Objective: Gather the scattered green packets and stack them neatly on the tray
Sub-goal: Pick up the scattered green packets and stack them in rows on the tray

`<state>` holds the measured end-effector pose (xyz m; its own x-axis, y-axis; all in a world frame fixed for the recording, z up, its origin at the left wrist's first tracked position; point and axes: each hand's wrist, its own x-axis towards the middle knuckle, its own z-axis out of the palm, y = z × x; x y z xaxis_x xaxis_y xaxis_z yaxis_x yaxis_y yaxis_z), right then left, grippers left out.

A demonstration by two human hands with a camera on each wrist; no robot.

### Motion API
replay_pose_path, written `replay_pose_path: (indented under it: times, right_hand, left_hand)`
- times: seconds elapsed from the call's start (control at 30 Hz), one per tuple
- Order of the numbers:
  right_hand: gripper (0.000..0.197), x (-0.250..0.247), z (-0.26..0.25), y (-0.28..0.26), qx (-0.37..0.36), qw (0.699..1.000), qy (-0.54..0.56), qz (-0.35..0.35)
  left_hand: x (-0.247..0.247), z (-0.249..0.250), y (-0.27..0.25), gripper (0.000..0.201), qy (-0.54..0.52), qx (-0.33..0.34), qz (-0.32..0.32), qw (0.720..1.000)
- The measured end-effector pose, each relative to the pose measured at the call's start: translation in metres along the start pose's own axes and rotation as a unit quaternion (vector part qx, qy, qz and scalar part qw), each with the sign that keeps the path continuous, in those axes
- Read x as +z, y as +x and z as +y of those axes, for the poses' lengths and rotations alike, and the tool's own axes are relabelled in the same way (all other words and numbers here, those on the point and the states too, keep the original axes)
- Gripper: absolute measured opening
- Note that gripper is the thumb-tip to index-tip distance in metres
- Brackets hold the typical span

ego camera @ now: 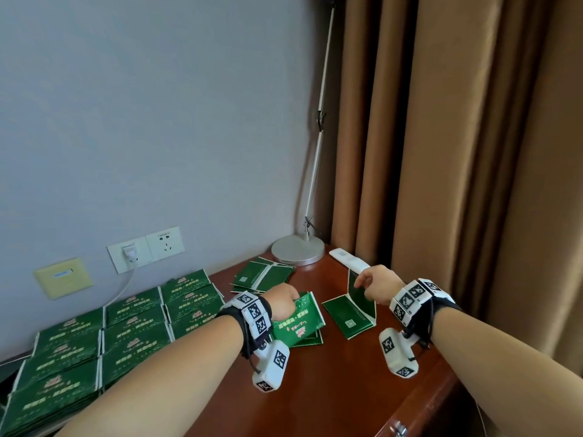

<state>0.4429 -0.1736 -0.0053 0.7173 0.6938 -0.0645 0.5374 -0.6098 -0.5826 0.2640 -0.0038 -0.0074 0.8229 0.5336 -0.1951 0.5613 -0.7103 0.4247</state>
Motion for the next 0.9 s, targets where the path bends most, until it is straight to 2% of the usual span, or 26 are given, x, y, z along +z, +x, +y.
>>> replay_pose_path:
  times: [0.13, 0.2, 0.33, 0.43, 0.5, 0.6, 0.77, 0.9]
  right_hand:
    - [0.033, 0.003, 0.003, -0.005, -0.046, 0.996, -0.013, -0.077]
    - [0.028, 0.007, 0.004, -0.003, -0.055, 0.996, 0.01, -0.076]
    - [0.011, 0.016, 0.005, 0.0, -0.055, 0.995, 0.027, -0.082]
    - [0.009, 0.024, 0.005, 0.002, -0.042, 0.996, 0.02, -0.072]
    - [0.014, 0.027, 0.006, 0.006, -0.02, 0.998, -0.008, -0.053]
    - [0.032, 0.031, 0.009, 0.01, 0.028, 0.998, -0.047, -0.031]
    - [0.056, 0.038, 0.01, 0.012, 0.082, 0.99, -0.093, -0.065]
    - [0.061, 0.042, 0.009, 0.016, 0.088, 0.986, -0.12, -0.075]
  left_hand:
    - [0.005, -0.013, 0.002, 0.04, 0.007, -0.024, 0.006, 1.0]
    - [0.007, -0.017, 0.002, 0.041, 0.011, -0.032, 0.007, 0.999]
    - [0.014, -0.022, 0.004, 0.055, 0.026, -0.023, -0.008, 0.999]
    - [0.02, -0.024, 0.008, 0.063, 0.021, -0.017, -0.015, 1.0]
    - [0.022, -0.026, 0.01, 0.071, 0.028, -0.019, -0.022, 0.999]
    - [0.025, -0.029, 0.011, 0.078, 0.053, -0.017, -0.026, 0.998]
    - [0.029, -0.032, 0.013, 0.08, 0.064, -0.013, -0.017, 0.998]
    - [0.031, -0.032, 0.014, 0.081, 0.065, -0.011, -0.008, 0.998]
